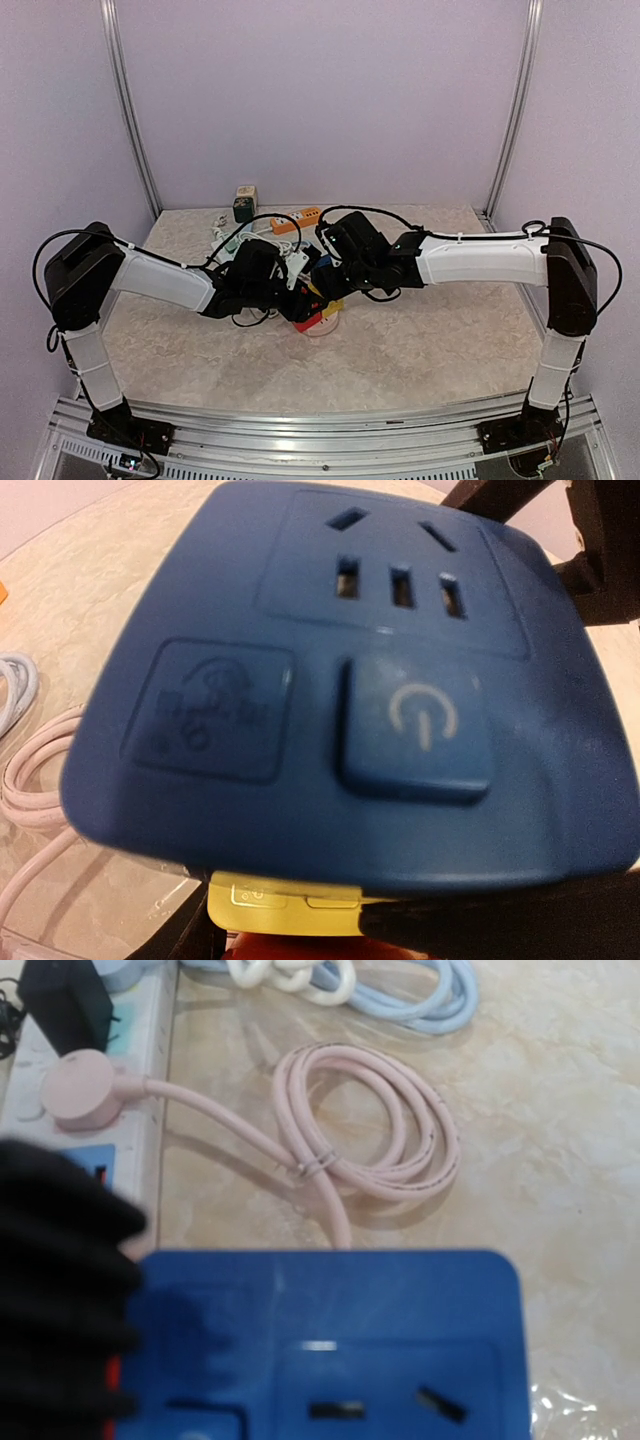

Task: Pull the plug off the socket
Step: Remove the plug from the socket.

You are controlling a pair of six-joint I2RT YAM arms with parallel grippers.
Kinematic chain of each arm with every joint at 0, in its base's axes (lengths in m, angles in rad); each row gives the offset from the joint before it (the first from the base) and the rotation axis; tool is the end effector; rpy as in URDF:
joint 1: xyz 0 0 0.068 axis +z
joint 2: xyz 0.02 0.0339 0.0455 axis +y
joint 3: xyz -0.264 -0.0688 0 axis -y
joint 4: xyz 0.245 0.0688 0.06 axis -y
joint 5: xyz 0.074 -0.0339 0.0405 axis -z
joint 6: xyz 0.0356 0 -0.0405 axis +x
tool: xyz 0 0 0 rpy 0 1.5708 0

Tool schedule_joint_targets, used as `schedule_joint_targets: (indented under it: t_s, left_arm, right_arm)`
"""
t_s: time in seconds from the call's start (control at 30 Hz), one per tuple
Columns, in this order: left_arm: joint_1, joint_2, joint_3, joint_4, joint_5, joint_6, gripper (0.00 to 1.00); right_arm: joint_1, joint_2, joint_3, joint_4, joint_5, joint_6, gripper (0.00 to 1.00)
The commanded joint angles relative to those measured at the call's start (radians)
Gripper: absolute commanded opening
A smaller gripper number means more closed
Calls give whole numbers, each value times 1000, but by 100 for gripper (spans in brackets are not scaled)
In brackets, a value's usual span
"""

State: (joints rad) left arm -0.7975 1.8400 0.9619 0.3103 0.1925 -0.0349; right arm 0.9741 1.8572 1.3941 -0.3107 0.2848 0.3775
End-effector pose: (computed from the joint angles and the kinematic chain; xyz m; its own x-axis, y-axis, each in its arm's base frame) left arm 0.2638 -0.2800 0.1592 -0.4038 0.3647 -0.8390 0.8015 0.5833 -0.1322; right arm 0.2431 0.3401 0.2354 -0.6160 -0.2773 -0.7373 -0.4883 0.8689 0.0811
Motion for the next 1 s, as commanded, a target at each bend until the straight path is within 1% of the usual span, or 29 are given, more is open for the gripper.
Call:
schedule_joint_targets:
  t_s: [0.0,0.23,0.43,0.57,0.97]
  left_arm:
    - [-5,42,-12,-109,-53,-25,20]
    - [-6,43,-11,-112,-50,-16,20]
    - [-6,43,-11,-116,-55,-16,20]
    - [-6,44,-12,-116,-54,-16,20]
    - [-6,45,-14,-116,-61,-13,19]
  right_arm:
    - [8,-25,19,11,10,-4,0]
    - [-14,-40,1,37,-39,4,0]
    - [-70,-74,-65,132,-207,49,0]
    - [-100,-90,-95,174,-271,76,0]
    - [-112,-95,-108,186,-276,87,0]
